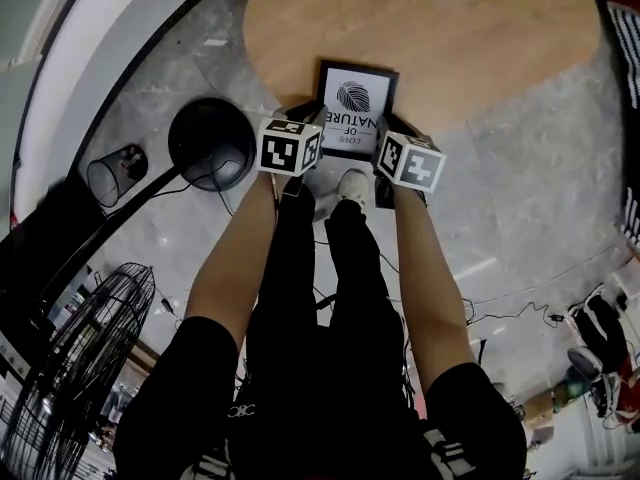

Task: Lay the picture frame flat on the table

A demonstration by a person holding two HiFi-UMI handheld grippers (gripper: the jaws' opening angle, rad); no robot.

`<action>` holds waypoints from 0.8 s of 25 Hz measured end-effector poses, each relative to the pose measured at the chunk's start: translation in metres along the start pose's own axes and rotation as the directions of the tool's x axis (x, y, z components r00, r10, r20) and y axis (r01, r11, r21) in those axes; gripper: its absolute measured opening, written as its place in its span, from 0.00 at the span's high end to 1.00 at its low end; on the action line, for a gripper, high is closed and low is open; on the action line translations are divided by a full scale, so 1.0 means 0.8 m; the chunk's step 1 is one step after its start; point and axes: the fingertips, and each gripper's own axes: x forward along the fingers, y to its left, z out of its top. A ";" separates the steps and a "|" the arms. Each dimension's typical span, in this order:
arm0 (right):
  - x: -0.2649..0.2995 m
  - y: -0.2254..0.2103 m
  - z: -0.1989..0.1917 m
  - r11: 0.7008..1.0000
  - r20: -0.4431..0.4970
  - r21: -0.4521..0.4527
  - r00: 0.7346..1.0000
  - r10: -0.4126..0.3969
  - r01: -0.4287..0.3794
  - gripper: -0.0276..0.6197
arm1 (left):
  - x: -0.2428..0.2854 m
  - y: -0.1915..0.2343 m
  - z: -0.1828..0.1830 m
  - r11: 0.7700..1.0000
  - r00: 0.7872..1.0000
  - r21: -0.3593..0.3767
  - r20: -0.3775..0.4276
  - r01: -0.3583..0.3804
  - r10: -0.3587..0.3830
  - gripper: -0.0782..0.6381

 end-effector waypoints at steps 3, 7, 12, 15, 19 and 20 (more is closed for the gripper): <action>-0.006 -0.002 0.002 0.999 0.021 -0.036 1.000 -0.015 0.015 0.81 | -0.002 -0.001 -0.002 0.999 0.999 0.036 0.000 -0.039 0.039 0.76; -0.064 0.010 0.038 0.998 0.115 -0.058 0.993 -0.029 0.036 0.78 | -0.067 -0.007 0.038 0.992 0.990 0.053 0.087 -0.112 0.107 0.75; -0.207 0.042 0.107 0.996 0.302 -0.088 0.953 -0.001 0.029 0.82 | -0.204 -0.071 0.108 0.988 0.959 0.063 0.258 -0.138 0.118 0.75; -0.315 0.075 0.136 0.991 0.407 -0.137 0.912 0.044 0.014 0.86 | -0.298 -0.135 0.137 0.986 0.935 0.094 0.342 -0.137 0.097 0.76; -0.453 0.120 0.197 0.975 0.576 -0.218 0.813 0.090 0.046 0.93 | -0.413 -0.203 0.210 0.967 0.865 0.160 0.493 -0.196 0.094 0.78; -0.485 0.131 0.205 0.972 0.607 -0.230 0.788 0.098 0.057 0.93 | -0.443 -0.217 0.223 0.962 0.843 0.173 0.530 -0.212 0.091 0.78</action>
